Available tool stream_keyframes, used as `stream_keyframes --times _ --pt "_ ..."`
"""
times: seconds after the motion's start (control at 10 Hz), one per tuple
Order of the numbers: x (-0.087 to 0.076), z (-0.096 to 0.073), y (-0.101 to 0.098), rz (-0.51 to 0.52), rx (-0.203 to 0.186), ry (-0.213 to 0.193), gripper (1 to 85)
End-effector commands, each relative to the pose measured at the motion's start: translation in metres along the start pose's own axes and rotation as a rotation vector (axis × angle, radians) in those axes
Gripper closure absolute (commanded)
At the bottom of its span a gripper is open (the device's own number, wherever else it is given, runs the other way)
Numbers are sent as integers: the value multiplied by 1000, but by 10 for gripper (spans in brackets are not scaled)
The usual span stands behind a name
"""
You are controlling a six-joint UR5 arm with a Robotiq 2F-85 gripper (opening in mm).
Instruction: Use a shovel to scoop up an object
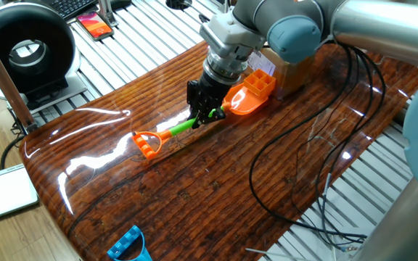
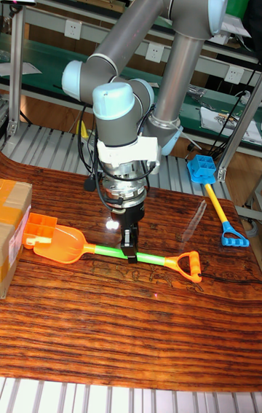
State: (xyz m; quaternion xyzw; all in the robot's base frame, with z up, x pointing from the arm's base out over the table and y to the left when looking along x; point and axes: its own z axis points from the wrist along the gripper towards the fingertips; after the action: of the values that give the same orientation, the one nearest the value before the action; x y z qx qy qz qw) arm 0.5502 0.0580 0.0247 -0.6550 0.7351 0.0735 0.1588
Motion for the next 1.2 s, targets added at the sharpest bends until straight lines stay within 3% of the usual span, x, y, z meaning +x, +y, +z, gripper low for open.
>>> stream_keyframes --times 0.0,1.1 --pt "-6 1 -5 13 18 12 843" --pt "-3 -1 0 -13 -5 -3 843"
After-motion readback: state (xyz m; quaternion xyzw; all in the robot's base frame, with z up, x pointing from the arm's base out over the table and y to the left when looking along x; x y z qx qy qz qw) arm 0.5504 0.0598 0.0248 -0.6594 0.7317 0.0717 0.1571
